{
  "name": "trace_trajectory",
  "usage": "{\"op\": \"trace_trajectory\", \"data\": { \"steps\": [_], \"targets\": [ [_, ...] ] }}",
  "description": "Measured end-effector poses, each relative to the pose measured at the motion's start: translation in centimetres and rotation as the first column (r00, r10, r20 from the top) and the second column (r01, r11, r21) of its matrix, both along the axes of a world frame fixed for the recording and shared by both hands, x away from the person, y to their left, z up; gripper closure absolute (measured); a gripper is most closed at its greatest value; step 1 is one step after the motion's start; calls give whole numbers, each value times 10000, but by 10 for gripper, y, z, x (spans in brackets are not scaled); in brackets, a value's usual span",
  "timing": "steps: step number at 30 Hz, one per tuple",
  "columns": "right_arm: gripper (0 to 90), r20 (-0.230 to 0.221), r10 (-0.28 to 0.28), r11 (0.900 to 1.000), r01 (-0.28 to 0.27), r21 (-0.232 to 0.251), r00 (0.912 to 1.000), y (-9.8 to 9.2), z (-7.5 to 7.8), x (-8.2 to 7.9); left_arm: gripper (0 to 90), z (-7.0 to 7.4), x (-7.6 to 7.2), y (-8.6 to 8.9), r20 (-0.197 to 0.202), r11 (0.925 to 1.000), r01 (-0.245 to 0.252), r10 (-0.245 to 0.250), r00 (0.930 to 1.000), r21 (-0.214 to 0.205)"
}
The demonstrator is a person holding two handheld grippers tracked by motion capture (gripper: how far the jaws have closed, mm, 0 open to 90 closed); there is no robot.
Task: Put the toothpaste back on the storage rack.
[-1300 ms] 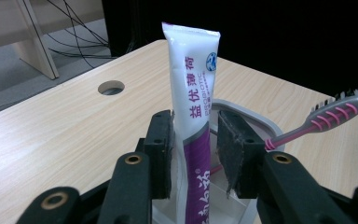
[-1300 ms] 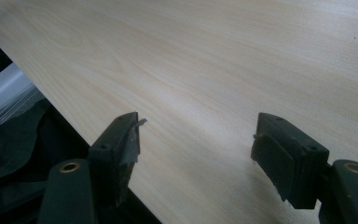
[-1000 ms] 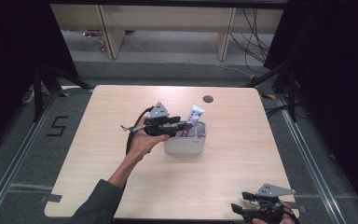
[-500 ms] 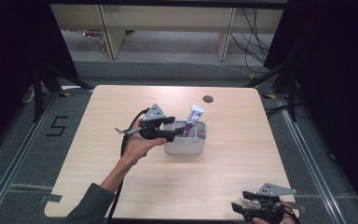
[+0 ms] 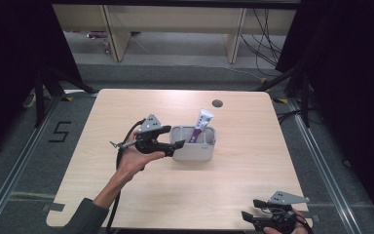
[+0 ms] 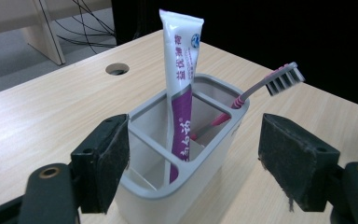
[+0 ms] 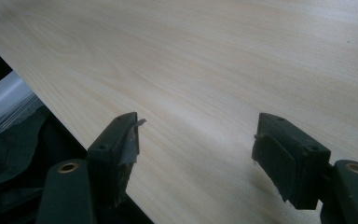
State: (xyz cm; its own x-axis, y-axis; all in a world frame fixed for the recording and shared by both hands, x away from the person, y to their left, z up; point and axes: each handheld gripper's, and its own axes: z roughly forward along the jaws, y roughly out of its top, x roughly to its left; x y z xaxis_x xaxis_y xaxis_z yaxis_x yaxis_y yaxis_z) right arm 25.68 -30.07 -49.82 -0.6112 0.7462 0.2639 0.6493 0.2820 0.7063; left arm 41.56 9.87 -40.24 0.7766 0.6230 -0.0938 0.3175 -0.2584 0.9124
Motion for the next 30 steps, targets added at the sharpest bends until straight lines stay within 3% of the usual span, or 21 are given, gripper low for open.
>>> {"op": "trace_trajectory", "data": {
  "steps": [6, 7, 13, 15, 18, 19, 24, 30],
  "targets": [
    [313, -80, -166, 9999, 166, -2, 9998, 0, 1, -1, 220, -3, -6, 12, -45, 9999, -146, 146, 9999, -13],
    [313, 144, -57, 9998, 59, -166, 9999, -2, 1, 0, 218, -3, -7, 13, -55, 9999, -139, 139, 9999, -3],
    [312, 155, -33, 9998, 36, -175, 9999, -3, 0, 1, 207, -7, -15, 23, -88, 9996, -272, 272, 9996, -7],
    [311, 1, 91, 9996, -91, 276, 10000, -1, -2, 1, 201, -8, -18, 26, -109, 9997, -264, 264, 9996, 11],
    [311, -1, 39, 9995, -39, 302, 10000, -1, -2, 1, 193, -12, -23, 29, -228, 9998, -195, 194, 9996, -23],
    [311, 49, -34, 10000, 34, -38, 10000, -2, 0, 1, 186, -13, -24, 30, -288, 9998, -209, 208, 9994, -32],
    [311, 35, 78, 10000, -78, 61, 10000, -1, -1, 1, 165, -18, -35, 37, -259, 9996, -234, 230, 9994, -162],
    [310, 61, 60, 9999, -59, -87, 10000, 1, -1, 2, 158, -23, -51, 47, -125, 9998, -101, 103, 9999, 147]
  ]
}}
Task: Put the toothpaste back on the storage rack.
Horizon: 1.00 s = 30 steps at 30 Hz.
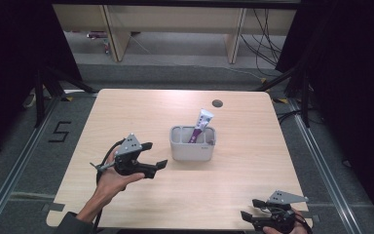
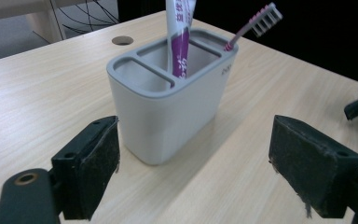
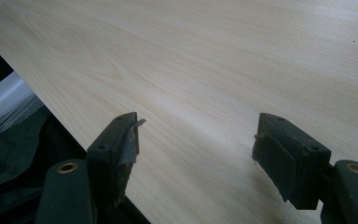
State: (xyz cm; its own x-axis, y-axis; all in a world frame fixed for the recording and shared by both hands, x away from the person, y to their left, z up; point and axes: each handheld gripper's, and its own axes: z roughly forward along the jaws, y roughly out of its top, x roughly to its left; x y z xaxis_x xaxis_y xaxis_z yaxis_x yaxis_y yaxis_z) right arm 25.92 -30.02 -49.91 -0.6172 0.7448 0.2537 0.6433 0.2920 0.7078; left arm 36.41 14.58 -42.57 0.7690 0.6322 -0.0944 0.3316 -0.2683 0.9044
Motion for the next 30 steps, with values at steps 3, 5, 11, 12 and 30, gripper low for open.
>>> {"op": "trace_trajectory", "data": {
  "steps": [3, 5, 11, 12, 30],
  "targets": [
    [311, -367, -27, 9999, 32, 141, 9993, 2, 0, 0, 158, -2, -9, 5, 20, 10000, -84, 84, 10000, 50],
    [310, -95, 66, 10000, -67, -55, 9999, 2, 1, 1, 158, -4, -14, 9, 47, 10000, -40, 40, 10000, -31],
    [309, -259, -58, 10000, 60, 72, 9996, 4, 0, 2, 158, -10, -24, 17, 81, 10000, -75, 75, 9999, 26],
    [309, -221, -35, 10000, 37, 60, 9998, 4, 0, 2, 158, -12, -26, 17, 38, 10000, -72, 72, 10000, -37],
    [308, 112, 136, 9999, -135, -90, 9998, 7, 2, 2, 159, -49, -52, 30, -256, 9986, 34, -21, 9997, 521]
  ]
}}
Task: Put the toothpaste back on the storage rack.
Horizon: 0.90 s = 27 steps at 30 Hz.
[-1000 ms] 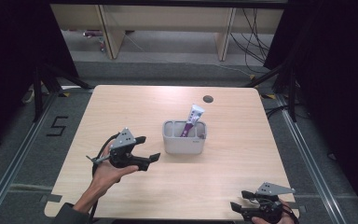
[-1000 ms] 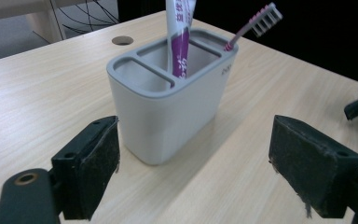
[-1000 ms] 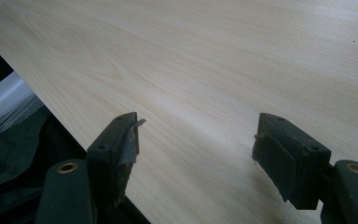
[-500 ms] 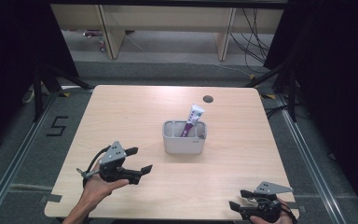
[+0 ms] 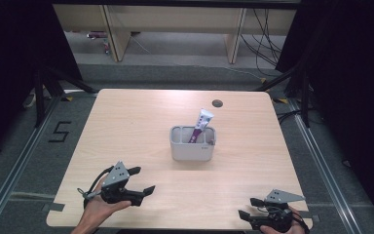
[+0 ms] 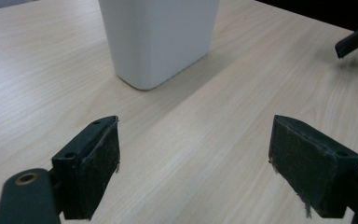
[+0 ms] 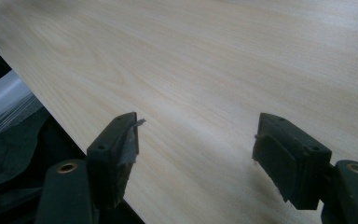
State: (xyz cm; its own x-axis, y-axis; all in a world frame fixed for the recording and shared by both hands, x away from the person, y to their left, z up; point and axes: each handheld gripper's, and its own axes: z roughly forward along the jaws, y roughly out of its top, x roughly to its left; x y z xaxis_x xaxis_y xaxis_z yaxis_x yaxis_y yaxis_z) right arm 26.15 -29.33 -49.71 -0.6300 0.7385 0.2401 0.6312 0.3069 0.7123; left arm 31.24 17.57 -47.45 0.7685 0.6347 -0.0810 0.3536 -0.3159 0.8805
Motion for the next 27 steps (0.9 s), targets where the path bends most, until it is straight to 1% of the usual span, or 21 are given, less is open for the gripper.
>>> {"op": "trace_trajectory", "data": {
  "steps": [1, 2, 4, 5, 6, 7, 8, 10, 11, 12, 17, 18, 19, 20, 21, 22, 23, 24, 25, 26, 27],
  "targets": [
    [308, -30, -2, 10000, 2, -31, 10000, 1, 0, 0, 159, -1, -1, 0, -2, 10000, 19, -19, 10000, 6],
    [308, -181, -47, 9999, 49, 93, 9998, 2, 0, -1, 159, -3, -3, 0, -26, 10000, 14, -14, 10000, -35],
    [308, -262, -53, 9998, 58, 208, 9996, 3, 0, -1, 159, -6, -6, 2, -68, 10000, 45, -45, 10000, 38],
    [308, -207, -39, 9995, 46, 298, 9998, 3, 0, -1, 159, -7, -7, 2, -82, 10000, 48, -47, 10000, 84],
    [308, -208, -51, 9996, 57, 273, 9998, 3, -1, -1, 159, -7, -8, 3, -90, 9999, 53, -52, 9999, 115],
    [308, -83, 28, 9999, -27, 158, 10000, 3, -1, 0, 160, -8, -10, 3, -96, 9998, 24, -22, 10000, 178],
    [308, -182, 23, 9998, -19, 187, 9998, 3, 0, 0, 159, -8, -11, 3, -90, 9998, 87, -85, 9999, 151],
    [308, -203, 20, 9998, -16, 178, 9998, 3, 0, 0, 160, -10, -14, 3, -102, 9996, 31, -28, 9999, 277],
    [308, -104, -6, 9999, 7, 107, 9999, 3, -1, 0, 160, -10, -16, 2, -127, 9995, 44, -40, 9999, 301],
    [308, -90, -14, 10000, 15, 89, 10000, 3, -1, 0, 160, -11, -17, 2, -125, 9990, 117, -112, 9999, 432],
    [308, -50, -2, 10000, 3, 53, 10000, 3, -1, 0, 160, -14, -25, 2, -286, 9974, 430, -414, 9987, 583],
    [307, -74, 161, 9998, -160, 143, 9998, 3, -2, 2, 160, -14, -27, 1, -311, 9973, 463, -446, 9985, 577],
    [307, -257, 351, 9991, -345, 227, 9991, 3, -2, 2, 160, -14, -29, 1, -356, 9968, 455, -432, 9984, 665],
    [307, -393, 265, 9994, -257, 213, 9989, 3, -1, 1, 160, -15, -31, 1, -375, 9964, 544, -520, 9979, 652],
    [307, -320, 303, 9995, -299, 143, 9990, 3, -1, 1, 160, -15, -32, 1, -343, 9966, 507, -485, 9982, 653],
    [307, -282, 451, 9988, -446, 183, 9986, 3, -1, 3, 160, -15, -35, 0, -445, 9966, 495, -466, 9979, 663],
    [307, -276, 443, 9988, -437, 199, 9986, 3, -2, 3, 159, -16, -35, 1, -399, 9962, 586, -561, 9976, 648],
    [306, -334, 391, 9990, -384, 224, 9987, 3, -2, 2, 160, -17, -37, 0, -377, 9953, 613, -586, 9976, 746],
    [306, -124, 242, 9997, -242, -24, 9996, 3, 0, 1, 159, -17, -39, 0, -470, 9949, 620, -584, 9972, 790],
    [306, -161, 252, 9997, -252, 6, 9996, 3, 0, 1, 160, -18, -41, 0, -422, 9928, 653, -613, 9972, 1002],
    [306, -235, 325, 9994, -323, 91, 9992, 3, -1, 2, 160, -20, -42, 0, -420, 9933, 672, -635, 9971, 939]
  ]
}}
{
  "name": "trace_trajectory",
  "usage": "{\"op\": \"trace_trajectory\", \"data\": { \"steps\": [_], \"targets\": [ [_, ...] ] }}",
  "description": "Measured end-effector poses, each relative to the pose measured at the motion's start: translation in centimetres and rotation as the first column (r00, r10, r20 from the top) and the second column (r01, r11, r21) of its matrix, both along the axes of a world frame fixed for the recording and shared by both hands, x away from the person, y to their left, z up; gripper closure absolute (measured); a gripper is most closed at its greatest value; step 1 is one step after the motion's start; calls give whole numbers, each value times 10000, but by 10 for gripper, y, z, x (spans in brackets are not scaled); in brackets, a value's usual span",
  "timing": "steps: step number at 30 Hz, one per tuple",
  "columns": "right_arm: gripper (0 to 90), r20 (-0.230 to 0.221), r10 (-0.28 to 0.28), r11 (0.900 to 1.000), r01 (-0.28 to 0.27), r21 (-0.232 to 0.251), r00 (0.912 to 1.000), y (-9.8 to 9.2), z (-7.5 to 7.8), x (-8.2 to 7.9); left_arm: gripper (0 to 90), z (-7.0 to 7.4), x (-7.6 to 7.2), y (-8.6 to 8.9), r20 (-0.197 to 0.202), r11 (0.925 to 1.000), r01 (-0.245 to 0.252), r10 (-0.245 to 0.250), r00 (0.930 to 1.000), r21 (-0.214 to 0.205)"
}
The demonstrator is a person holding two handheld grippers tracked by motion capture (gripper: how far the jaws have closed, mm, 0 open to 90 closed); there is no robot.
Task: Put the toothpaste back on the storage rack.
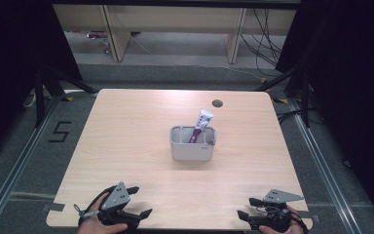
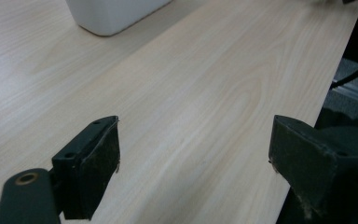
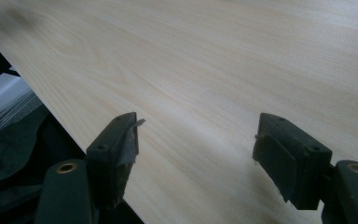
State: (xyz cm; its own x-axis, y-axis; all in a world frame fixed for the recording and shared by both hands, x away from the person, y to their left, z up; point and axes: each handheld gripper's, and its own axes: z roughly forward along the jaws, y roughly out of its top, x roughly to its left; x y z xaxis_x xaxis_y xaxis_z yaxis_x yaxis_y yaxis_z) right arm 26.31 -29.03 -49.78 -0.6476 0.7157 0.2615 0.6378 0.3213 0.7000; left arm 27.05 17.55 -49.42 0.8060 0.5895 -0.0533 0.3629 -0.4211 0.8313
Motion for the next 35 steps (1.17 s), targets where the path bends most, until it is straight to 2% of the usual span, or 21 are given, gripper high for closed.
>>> {"op": "trace_trajectory", "data": {
  "steps": [1, 4, 5, 6, 7, 9, 10, 11, 14, 15, 17, 20, 21, 22, 23, 25, 26, 30, 32, 33, 35],
  "targets": [
    [306, 74, -45, 10000, 45, -64, 10000, 0, 0, 0, 159, -1, -2, 1, -16, 9998, -40, 40, 10000, 217],
    [303, -20, -63, 10000, 63, -12, 10000, 0, 0, -1, 159, -2, -6, 1, -55, 9991, 71, -69, 10000, 415],
    [302, -19, -56, 10000, 56, -11, 10000, 1, 0, -1, 159, -3, -8, 0, -12, 9994, -39, 39, 10000, 335],
    [302, -17, -56, 10000, 56, -10, 10000, 1, 0, -1, 159, -2, -9, 2, -53, 9978, 119, -116, 9999, 653],
    [302, -9, -56, 10000, 56, -11, 10000, 1, 0, -1, 160, -3, -11, 1, -61, 9988, 136, -133, 9999, 480],
    [301, -1, -71, 10000, 71, -7, 10000, 1, 0, 0, 159, -3, -13, 1, -138, 9971, 250, -241, 9996, 725],
    [300, 0, -56, 10000, 56, -6, 10000, 1, 0, 0, 159, -5, -15, 0, -150, 9981, 217, -209, 9997, 577],
    [299, 155, -141, 9999, 141, -38, 9998, 1, -1, 0, 160, -3, -15, 2, -108, 9935, 397, -388, 9992, 1070],
    [292, 206, -158, 9998, 160, -82, 9997, 1, -1, 0, 159, -5, -17, 2, -169, 9898, 500, -482, 9987, 1334],
    [292, -20, -208, 9998, 208, 63, 9998, 2, -1, -1, 160, -5, -19, 1, -155, 9905, 464, -448, 9989, 1292],
    [292, 44, -200, 9998, 200, -2, 9998, 2, -1, -1, 159, -5, -21, 2, -66, 9834, 551, -547, 9985, 1728],
    [292, 26, -185, 9998, 185, -6, 9998, 3, -1, -1, 160, -5, -23, 1, -169, 9847, 626, -606, 9980, 1626],
    [292, 25, -188, 9998, 188, -6, 9998, 3, -1, -1, 160, -5, -23, 3, -160, 9814, 683, -665, 9977, 1795],
    [292, -17, -184, 9998, 184, -24, 9998, 3, -1, -1, 160, -7, -24, 2, -218, 9856, 613, -586, 9980, 1576],
    [292, -123, -214, 9998, 214, -12, 9997, 3, -1, -1, 160, -6, -23, 3, -209, 9815, 652, -624, 9978, 1801],
    [291, -124, -201, 9998, 201, -3, 9997, 3, -1, -1, 160, -8, -23, 4, -331, 9846, 570, -522, 9981, 1653],
    [291, -124, -197, 9998, 197, 0, 9997, 3, -1, -1, 160, -9, -23, 5, -274, 9826, 493, -451, 9986, 1791],
    [290, -113, -213, 9998, 213, 0, 9997, 3, -1, -1, 160, -8, -22, 6, -407, 9850, 513, -451, 9982, 1648],
    [288, -30, -181, 9998, 181, -39, 9998, 2, -2, 0, 160, -8, -21, 7, -320, 9827, 491, -441, 9985, 1785],
    [289, -14, -216, 9997, 216, -66, 9998, 3, -3, 0, 160, -9, -22, 7, -398, 9858, 449, -389, 9984, 1621],
    [289, -27, -203, 9998, 203, -63, 9998, 3, -2, 0, 160, -9, -22, 7, -398, 9857, 439, -379, 9985, 1630]
  ]
}}
